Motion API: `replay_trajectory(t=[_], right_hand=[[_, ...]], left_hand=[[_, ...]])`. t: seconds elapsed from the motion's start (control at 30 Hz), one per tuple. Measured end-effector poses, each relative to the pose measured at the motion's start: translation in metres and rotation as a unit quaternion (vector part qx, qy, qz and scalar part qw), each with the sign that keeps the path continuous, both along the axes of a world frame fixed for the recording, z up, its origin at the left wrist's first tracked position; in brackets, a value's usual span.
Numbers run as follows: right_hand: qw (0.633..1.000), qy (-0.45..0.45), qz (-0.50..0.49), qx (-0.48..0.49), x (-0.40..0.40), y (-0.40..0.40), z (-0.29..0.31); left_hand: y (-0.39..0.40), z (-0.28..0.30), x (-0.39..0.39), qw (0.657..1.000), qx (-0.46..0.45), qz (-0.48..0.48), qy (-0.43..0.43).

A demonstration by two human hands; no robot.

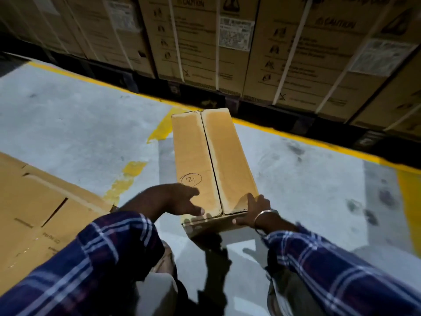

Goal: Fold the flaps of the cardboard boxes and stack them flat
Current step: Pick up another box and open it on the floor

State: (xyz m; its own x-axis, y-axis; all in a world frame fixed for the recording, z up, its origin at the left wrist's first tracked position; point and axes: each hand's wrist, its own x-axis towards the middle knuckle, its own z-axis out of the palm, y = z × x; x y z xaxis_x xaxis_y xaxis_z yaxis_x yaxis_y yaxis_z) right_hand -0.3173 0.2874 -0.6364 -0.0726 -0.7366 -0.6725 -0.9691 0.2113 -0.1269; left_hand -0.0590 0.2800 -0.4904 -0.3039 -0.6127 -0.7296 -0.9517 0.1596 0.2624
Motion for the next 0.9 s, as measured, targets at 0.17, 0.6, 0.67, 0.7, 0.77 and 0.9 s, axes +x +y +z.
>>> replay_trajectory(t=[0.17, 0.6, 0.67, 0.7, 0.77, 0.9], right_hand=[[0.991, -0.007, -0.025, -0.131, 0.015, 0.040, -0.032], [0.963, -0.077, -0.042, -0.253, 0.002, 0.006, -0.050], [0.957, -0.091, -0.038, -0.273, 0.000, 0.008, -0.050], [0.952, -0.103, -0.041, -0.285, -0.001, 0.010, -0.050], [0.941, -0.117, -0.041, -0.315, -0.003, 0.016, -0.055], [0.915, -0.154, -0.068, -0.367, -0.006, 0.026, -0.058]], left_hand=[[0.018, 0.023, -0.011, 0.996, -0.059, 0.014, 0.063], [-0.012, 0.004, -0.045, 0.997, -0.066, -0.005, 0.046], [-0.015, 0.001, -0.045, 0.997, -0.062, -0.006, 0.046], [-0.016, 0.001, -0.045, 0.997, -0.063, -0.007, 0.046], [-0.018, 0.001, -0.043, 0.997, -0.064, -0.008, 0.048], [-0.020, 0.002, -0.037, 0.997, -0.069, -0.008, 0.044]])
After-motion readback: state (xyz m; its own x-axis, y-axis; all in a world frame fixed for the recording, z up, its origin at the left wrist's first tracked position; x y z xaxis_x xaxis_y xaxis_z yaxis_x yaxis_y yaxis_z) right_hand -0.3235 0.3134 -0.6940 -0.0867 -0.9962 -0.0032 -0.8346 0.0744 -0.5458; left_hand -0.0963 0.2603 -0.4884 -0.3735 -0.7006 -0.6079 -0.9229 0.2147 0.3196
